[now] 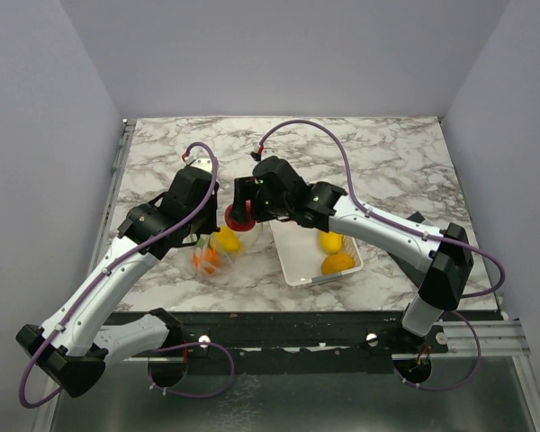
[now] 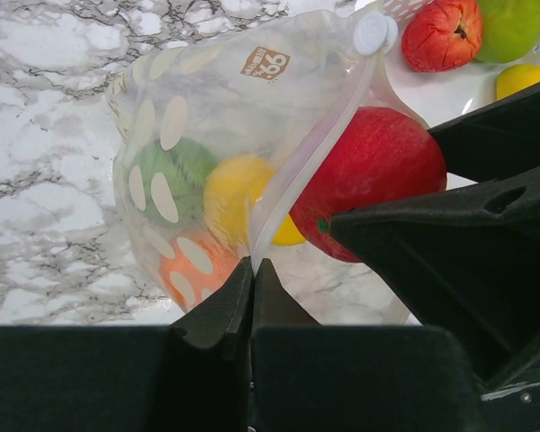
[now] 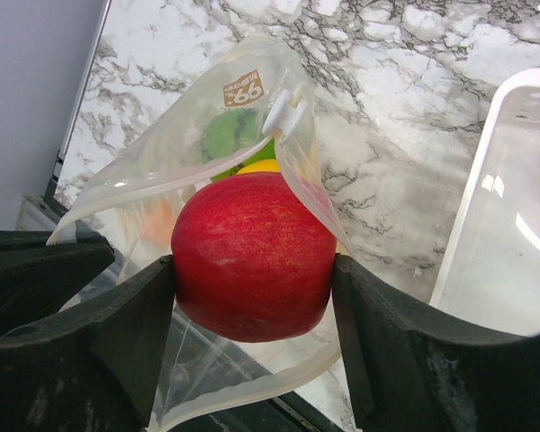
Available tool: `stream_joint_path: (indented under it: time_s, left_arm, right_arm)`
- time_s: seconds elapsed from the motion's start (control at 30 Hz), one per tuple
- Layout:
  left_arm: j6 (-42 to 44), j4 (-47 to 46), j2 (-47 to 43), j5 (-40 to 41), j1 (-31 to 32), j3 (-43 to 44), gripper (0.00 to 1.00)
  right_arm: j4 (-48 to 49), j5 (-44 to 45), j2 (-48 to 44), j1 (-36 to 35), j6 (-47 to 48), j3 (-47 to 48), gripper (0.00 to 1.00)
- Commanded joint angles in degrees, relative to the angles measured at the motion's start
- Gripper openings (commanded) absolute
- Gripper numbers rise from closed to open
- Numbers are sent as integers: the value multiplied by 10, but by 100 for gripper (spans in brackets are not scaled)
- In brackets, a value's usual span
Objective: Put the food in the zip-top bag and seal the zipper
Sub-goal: Place the fake fruit in the zipper food storage bag.
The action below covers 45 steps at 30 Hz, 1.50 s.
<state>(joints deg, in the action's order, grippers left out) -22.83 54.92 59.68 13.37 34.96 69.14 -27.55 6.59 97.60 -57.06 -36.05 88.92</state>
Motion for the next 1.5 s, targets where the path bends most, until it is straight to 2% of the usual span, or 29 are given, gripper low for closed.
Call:
stream_joint_path:
  time_s: [0.0, 0.13, 0.5, 1.03, 1.47]
  left_arm:
    - [4, -8, -7, -9, 1, -4, 0]
    - [4, -8, -6, -10, 1, -6, 0]
    - [2, -8, -4, -11, 1, -2, 0]
    - [1, -8, 6, -11, 1, 6, 0]
    - [-1, -7, 8, -14, 1, 10, 0]
  right_arm:
    - [10, -2, 3, -5, 0, 13, 79]
    - [17, -11, -2, -5, 1, 7, 83]
    - [18, -29, -56, -5, 0, -19, 83]
    - [-7, 46, -142, -5, -81, -142, 75]
    - [46, -7, -132, -5, -144, -218, 64]
